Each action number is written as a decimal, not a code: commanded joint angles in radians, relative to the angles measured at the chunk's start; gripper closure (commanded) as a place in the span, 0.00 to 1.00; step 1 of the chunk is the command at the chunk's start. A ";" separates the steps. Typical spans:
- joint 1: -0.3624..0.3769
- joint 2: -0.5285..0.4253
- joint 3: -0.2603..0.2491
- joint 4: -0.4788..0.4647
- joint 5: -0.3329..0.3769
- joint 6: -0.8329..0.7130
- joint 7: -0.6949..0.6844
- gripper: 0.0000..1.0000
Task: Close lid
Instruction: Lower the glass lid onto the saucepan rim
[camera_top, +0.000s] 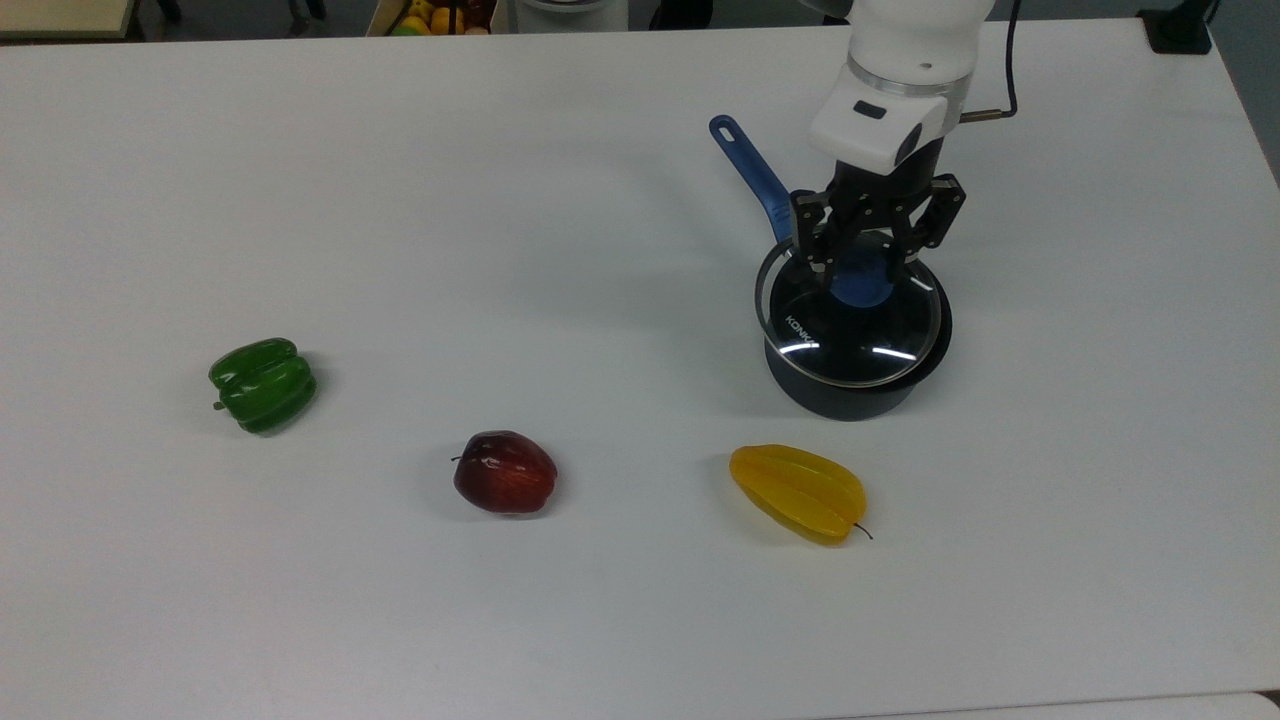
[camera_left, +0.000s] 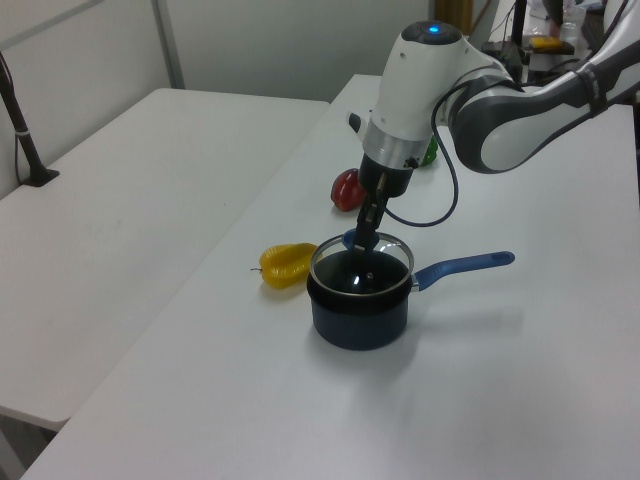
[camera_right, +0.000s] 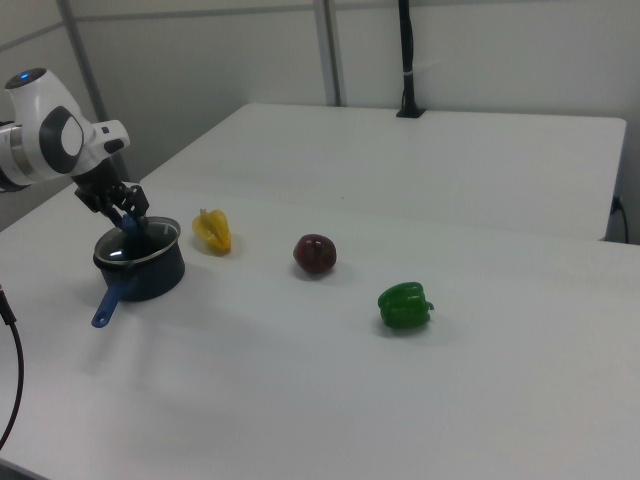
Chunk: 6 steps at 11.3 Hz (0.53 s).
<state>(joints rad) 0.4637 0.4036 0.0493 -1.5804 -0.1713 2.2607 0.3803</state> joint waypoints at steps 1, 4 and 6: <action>0.039 0.015 -0.011 0.022 -0.030 -0.007 0.037 0.56; 0.038 0.015 -0.011 0.020 -0.030 0.016 0.037 0.56; 0.038 0.020 -0.011 0.020 -0.030 0.019 0.039 0.56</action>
<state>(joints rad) 0.4913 0.4142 0.0483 -1.5768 -0.1773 2.2630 0.3942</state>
